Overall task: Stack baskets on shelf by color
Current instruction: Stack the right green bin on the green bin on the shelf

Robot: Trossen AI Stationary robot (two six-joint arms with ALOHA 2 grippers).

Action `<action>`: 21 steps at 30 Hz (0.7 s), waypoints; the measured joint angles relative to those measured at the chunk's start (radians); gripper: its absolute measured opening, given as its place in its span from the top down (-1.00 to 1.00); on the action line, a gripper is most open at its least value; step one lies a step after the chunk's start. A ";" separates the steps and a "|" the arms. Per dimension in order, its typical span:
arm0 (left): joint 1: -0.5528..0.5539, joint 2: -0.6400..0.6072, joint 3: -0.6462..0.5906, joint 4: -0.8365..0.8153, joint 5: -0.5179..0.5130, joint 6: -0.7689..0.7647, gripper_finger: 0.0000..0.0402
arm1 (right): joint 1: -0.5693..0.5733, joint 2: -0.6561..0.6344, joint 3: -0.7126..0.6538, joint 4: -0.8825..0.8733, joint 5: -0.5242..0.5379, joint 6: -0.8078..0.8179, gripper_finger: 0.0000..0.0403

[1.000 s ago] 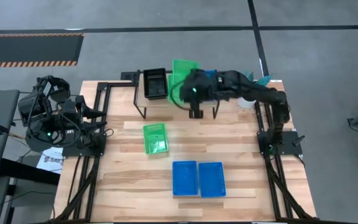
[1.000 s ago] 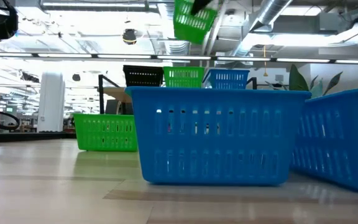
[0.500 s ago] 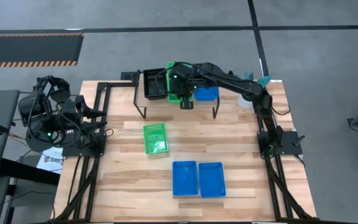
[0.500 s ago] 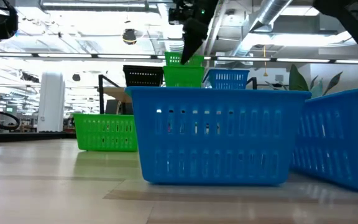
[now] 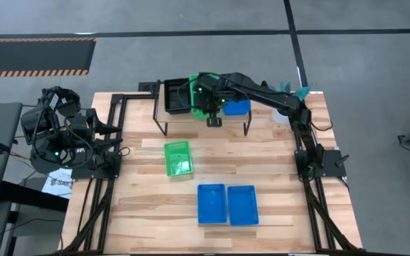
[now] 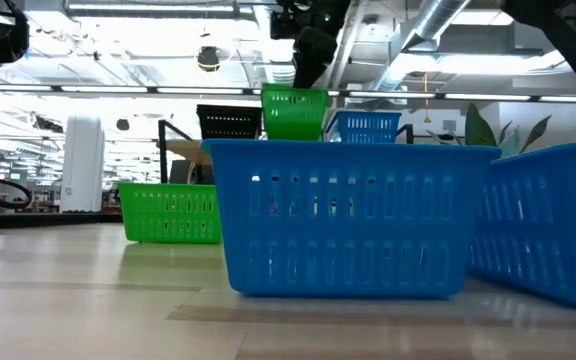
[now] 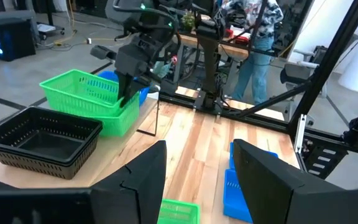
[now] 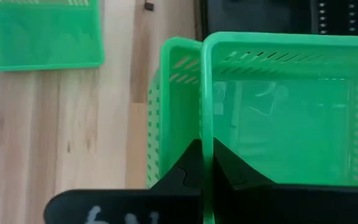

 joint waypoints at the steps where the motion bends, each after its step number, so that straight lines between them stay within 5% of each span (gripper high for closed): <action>1: 0.000 0.000 0.000 0.000 0.000 0.000 0.14 | 0.002 0.000 0.001 -0.001 0.000 0.001 0.90; 21: 0.000 0.000 0.000 -0.010 0.000 -0.001 0.14 | 0.034 0.000 0.037 -0.010 0.130 0.012 0.93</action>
